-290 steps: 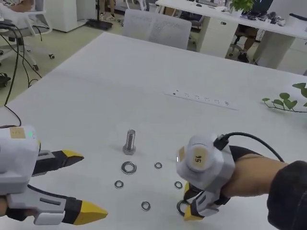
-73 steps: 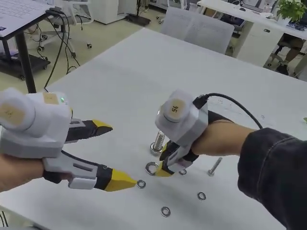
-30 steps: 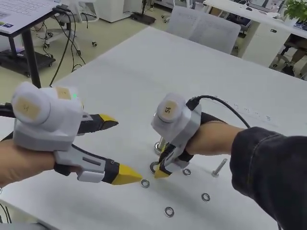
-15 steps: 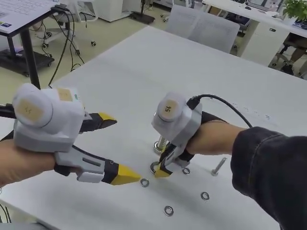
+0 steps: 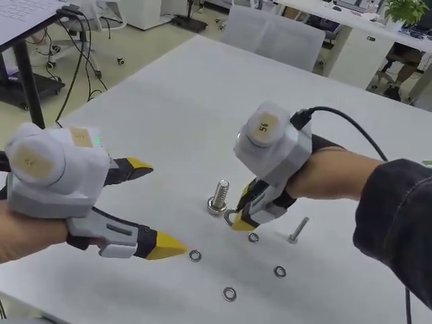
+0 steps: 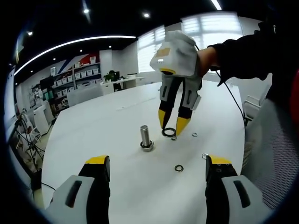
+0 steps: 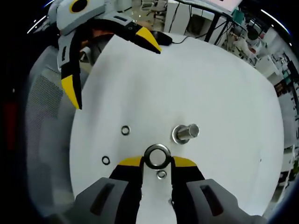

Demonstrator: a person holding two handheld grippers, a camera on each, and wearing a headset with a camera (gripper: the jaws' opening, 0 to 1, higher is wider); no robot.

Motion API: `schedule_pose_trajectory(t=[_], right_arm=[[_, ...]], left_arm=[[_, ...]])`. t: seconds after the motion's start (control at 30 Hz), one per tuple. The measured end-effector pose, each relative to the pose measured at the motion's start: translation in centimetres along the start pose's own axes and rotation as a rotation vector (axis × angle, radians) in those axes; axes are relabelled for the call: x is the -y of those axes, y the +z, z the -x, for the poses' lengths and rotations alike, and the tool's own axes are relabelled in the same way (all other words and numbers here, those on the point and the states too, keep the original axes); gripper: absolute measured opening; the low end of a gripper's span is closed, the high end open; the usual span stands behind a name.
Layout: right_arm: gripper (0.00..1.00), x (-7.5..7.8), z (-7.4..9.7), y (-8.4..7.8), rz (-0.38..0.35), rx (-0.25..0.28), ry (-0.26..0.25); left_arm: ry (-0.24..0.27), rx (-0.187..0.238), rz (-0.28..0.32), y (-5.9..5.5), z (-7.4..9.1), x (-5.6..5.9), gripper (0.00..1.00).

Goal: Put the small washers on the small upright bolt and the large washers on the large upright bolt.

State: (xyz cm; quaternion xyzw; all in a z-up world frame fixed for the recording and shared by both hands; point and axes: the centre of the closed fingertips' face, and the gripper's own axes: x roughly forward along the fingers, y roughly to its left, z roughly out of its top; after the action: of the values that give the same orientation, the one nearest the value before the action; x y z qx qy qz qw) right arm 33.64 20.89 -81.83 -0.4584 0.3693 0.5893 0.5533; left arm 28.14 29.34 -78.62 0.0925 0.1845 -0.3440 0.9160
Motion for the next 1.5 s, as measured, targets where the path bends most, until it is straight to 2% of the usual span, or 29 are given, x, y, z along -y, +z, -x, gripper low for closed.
schedule_pose_trajectory(t=[0.2,0.57,0.8,1.0,1.23,1.5], right_arm=[[0.24,0.7,2.6,0.2,0.013,0.015,-0.040],[0.24,2.8,4.5,1.6,0.049,0.019,-0.087],[0.24,4.0,3.6,3.2,0.071,0.020,-0.083],[0.24,4.0,2.3,4.1,0.075,0.010,-0.055],[0.24,4.1,0.6,3.9,0.083,-0.029,-0.024],[0.24,3.8,-0.4,3.5,0.068,-0.050,0.002]], left_arm=[[-0.001,-0.003,-0.007,0.0,0.0,0.0,0.84],[0.004,-0.007,-0.014,-0.1,0.0,-0.2,0.83],[0.006,-0.012,-0.018,-0.2,0.1,-0.1,0.83],[0.012,-0.014,-0.026,-0.3,0.2,-0.1,0.83],[0.016,-0.021,-0.031,-0.5,0.3,0.0,0.83],[0.018,-0.019,-0.030,-0.4,0.3,0.1,0.82]])
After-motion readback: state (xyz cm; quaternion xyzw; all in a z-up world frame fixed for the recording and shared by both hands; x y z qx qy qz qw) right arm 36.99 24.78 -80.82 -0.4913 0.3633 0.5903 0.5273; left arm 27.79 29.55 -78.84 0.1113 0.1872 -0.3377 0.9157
